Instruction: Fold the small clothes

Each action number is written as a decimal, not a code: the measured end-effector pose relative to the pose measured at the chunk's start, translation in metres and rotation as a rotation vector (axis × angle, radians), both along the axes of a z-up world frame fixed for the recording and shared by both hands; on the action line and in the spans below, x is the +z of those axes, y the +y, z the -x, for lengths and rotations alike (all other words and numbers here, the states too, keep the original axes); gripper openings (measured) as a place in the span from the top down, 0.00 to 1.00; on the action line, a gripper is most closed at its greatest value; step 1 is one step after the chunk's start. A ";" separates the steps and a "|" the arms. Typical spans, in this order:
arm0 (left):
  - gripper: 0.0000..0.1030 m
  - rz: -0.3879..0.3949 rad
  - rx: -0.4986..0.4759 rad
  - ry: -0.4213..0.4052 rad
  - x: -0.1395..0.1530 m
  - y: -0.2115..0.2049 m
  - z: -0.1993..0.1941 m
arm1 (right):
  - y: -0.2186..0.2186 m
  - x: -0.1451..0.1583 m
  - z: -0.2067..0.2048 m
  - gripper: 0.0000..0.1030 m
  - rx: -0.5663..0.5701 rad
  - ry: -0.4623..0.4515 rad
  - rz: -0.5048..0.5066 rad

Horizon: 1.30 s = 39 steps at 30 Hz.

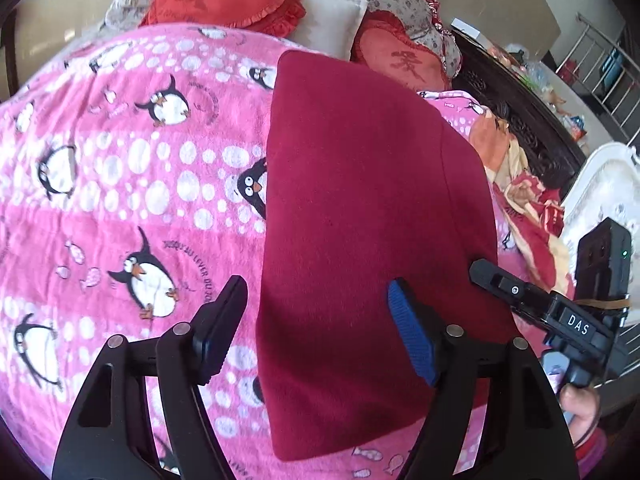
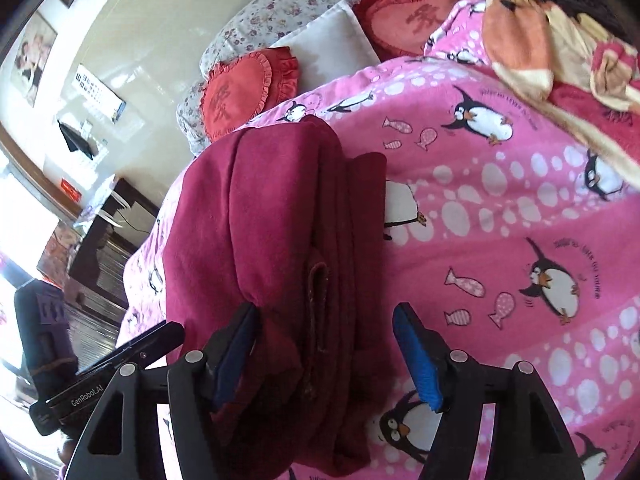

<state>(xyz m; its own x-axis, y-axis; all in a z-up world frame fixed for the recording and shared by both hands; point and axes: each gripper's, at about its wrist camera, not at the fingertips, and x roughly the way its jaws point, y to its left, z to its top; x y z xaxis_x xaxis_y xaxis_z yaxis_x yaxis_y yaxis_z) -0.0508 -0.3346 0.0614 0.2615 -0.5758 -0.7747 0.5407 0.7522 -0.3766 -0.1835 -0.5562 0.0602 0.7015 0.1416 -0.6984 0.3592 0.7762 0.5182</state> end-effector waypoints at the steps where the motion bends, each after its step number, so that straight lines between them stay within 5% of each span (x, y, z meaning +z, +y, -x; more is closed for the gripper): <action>1: 0.27 0.006 -0.004 0.016 -0.003 -0.001 -0.004 | -0.001 -0.002 -0.003 0.33 0.003 -0.003 -0.010; 13: 0.20 0.084 -0.056 0.123 -0.022 -0.020 -0.023 | 0.000 -0.011 -0.026 0.30 0.048 -0.034 -0.073; 18: 0.37 0.086 -0.068 0.077 -0.007 -0.017 -0.010 | 0.018 0.009 -0.019 0.57 0.065 -0.049 0.034; 25: 0.42 0.073 -0.088 0.022 0.035 0.025 0.018 | 0.048 0.039 -0.003 0.58 0.129 -0.092 -0.014; 31: 0.42 -0.025 -0.043 0.062 0.029 0.083 0.042 | 0.098 0.027 0.005 0.58 0.219 -0.050 -0.083; 34: 0.42 -0.113 -0.021 0.070 0.005 0.095 0.051 | 0.114 -0.001 0.000 0.56 0.246 0.062 -0.076; 36: 0.42 -0.138 -0.015 0.010 -0.001 0.096 0.061 | 0.116 -0.010 0.002 0.55 0.233 0.120 -0.037; 39: 0.42 -0.156 0.001 -0.048 0.006 0.097 0.072 | 0.114 0.007 0.019 0.53 0.212 0.089 -0.012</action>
